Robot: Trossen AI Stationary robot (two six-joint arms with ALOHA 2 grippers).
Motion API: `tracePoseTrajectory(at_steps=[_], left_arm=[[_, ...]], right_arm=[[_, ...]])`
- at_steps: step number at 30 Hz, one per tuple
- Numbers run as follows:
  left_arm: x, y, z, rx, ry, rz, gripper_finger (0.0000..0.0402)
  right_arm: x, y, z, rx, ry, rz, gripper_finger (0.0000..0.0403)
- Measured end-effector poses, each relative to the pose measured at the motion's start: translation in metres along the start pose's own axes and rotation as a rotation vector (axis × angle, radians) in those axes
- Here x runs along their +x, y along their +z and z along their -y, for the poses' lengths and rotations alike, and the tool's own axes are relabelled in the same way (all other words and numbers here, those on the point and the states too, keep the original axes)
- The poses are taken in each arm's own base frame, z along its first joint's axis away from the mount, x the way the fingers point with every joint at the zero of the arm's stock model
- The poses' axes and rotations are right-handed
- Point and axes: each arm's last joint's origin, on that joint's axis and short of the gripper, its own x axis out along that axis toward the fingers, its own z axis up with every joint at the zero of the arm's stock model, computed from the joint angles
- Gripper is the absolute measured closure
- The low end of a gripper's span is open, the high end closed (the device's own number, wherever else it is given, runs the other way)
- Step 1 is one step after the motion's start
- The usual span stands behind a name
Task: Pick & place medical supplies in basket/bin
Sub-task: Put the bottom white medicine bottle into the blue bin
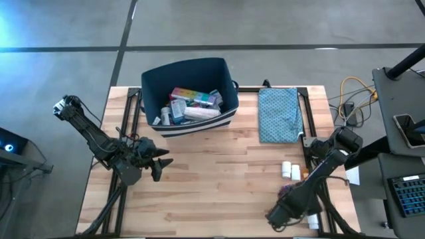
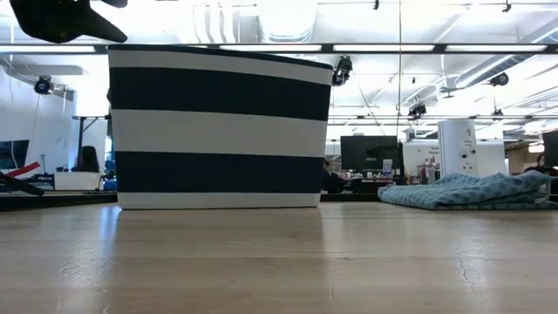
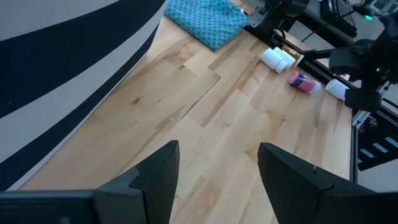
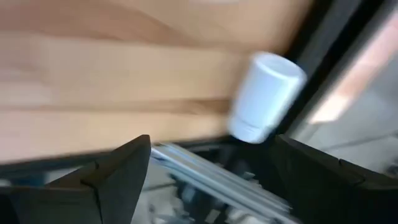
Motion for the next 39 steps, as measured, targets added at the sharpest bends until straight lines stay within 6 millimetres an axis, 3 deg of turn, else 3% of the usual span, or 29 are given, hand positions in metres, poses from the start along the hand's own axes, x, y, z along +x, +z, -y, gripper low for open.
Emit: tracePoseTrajectory(at_steps=[4, 11, 15, 19, 25, 39], left_arm=[[0.000, 0.000, 0.000, 0.002, 0.001, -0.001, 0.0203], [0.000, -0.001, -0.001, 0.007, -0.003, -0.021, 0.0203], [0.000, -0.002, 0.000, 0.008, -0.011, -0.046, 0.0203], [0.000, -0.002, 0.000, 0.008, -0.013, -0.049, 0.0203], [0.000, -0.002, -0.001, 0.010, -0.012, -0.050, 0.0203], [0.000, -0.002, -0.001, 0.003, -0.012, -0.052, 0.0203]], right_arm=[[0.009, 0.002, -0.014, -0.032, 0.013, 0.009, 0.0076], [0.058, -0.002, -0.022, -0.032, -0.263, -0.136, 0.0076], [0.074, -0.007, -0.029, -0.073, -0.335, -0.190, 0.0076], [0.074, -0.014, -0.032, -0.109, -0.315, -0.176, 0.0076], [0.075, -0.016, -0.019, -0.060, -0.318, -0.117, 0.0076], [0.086, -0.020, -0.016, -0.205, -0.209, -0.097, 0.0076]])
